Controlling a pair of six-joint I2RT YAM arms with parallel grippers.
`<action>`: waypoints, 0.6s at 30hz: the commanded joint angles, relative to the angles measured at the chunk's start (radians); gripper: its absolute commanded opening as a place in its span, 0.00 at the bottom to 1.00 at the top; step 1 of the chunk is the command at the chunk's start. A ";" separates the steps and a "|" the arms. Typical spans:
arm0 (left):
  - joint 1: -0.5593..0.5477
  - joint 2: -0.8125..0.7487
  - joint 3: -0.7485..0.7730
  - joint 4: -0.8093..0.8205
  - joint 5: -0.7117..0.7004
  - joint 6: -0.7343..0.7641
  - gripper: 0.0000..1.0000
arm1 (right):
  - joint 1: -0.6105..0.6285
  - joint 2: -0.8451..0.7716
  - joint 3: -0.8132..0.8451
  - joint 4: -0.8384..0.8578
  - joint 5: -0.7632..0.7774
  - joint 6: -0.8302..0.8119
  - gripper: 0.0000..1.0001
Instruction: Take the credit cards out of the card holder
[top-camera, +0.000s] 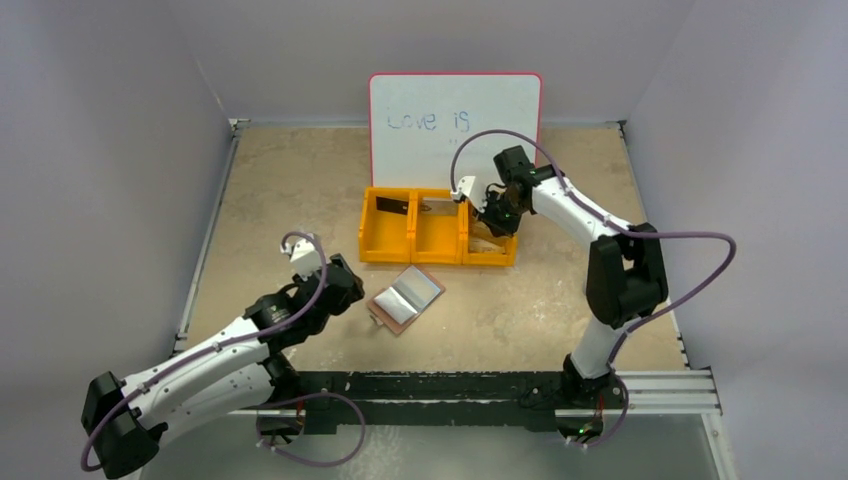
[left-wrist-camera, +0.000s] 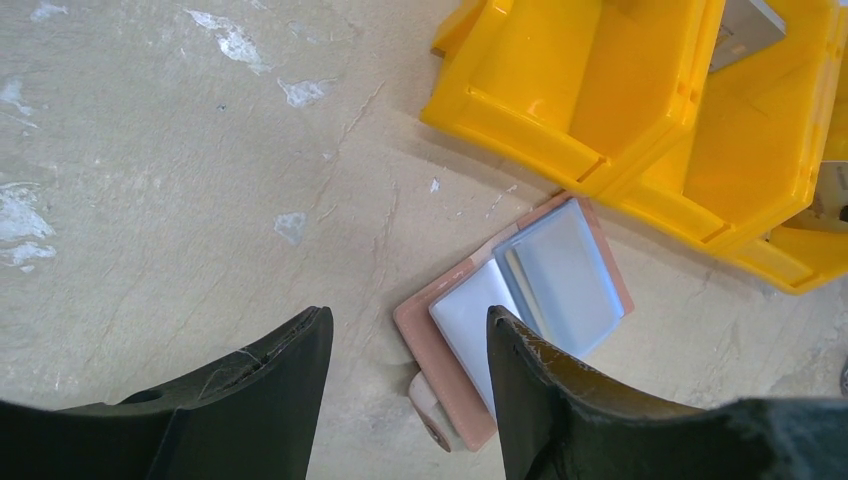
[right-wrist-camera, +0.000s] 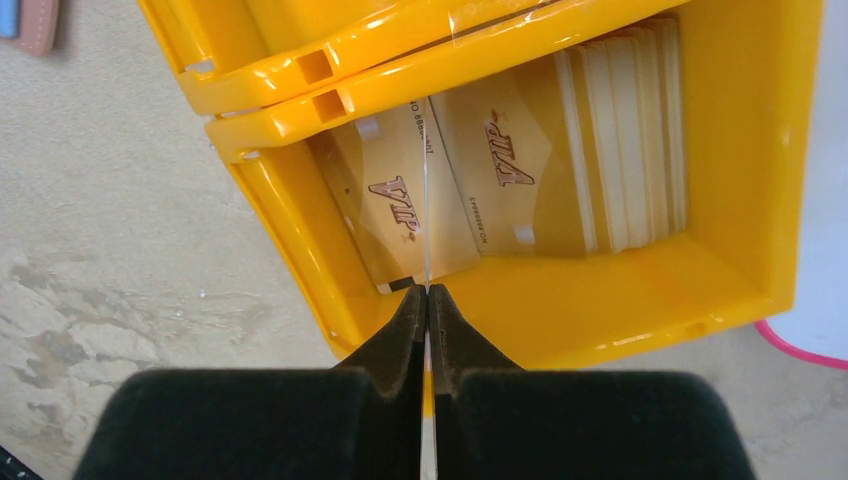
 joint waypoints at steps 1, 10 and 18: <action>0.000 -0.021 0.047 -0.013 -0.036 0.035 0.58 | -0.003 0.045 0.066 -0.049 0.015 -0.016 0.00; 0.000 -0.017 0.059 -0.026 -0.050 0.059 0.59 | -0.004 0.118 0.144 -0.044 0.100 0.010 0.05; 0.000 0.047 0.096 -0.023 -0.051 0.109 0.60 | -0.003 0.144 0.210 -0.077 0.069 -0.007 0.07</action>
